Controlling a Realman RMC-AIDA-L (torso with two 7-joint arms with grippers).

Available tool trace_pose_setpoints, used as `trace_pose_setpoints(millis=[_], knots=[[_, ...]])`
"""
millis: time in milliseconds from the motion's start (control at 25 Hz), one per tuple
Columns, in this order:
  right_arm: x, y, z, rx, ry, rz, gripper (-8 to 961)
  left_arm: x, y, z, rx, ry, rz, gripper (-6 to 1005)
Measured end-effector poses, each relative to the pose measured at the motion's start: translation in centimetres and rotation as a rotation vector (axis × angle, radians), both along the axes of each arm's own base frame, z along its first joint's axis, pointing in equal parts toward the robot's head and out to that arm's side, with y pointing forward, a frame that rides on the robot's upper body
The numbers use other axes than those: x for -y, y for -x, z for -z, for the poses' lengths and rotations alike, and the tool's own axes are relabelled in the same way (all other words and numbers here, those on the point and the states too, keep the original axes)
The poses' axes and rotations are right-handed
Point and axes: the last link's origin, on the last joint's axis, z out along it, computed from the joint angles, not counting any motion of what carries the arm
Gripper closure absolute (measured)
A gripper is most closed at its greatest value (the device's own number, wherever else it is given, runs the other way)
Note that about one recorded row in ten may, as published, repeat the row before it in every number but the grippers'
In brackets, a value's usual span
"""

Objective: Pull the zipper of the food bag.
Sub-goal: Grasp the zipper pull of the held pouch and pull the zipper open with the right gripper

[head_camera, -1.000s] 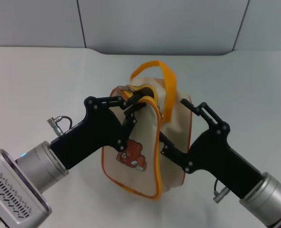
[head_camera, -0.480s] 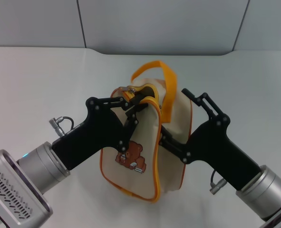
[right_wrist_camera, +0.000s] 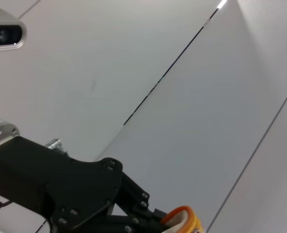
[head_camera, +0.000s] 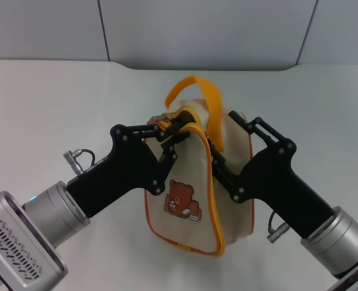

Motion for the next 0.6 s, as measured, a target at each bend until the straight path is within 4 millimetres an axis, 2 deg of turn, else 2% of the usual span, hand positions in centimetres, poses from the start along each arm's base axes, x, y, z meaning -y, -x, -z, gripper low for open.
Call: trace_pose_setpoints(millis=[200, 400, 600], knots=[[0.03, -0.11, 0.02, 0.01, 0.002, -0.005, 364, -0.03, -0.02, -0.02, -0.001, 0.0, 0.001, 943], [0.06, -0.13, 0.06, 0.015, 0.005, -0.01, 627, -0.02, 0.01, -0.02, -0.003, 0.001, 0.003, 943], [0.14, -0.13, 0.11, 0.021, 0.01, -0.018, 810, -0.03, -0.02, -0.01, -0.003, 0.002, 0.004, 944]])
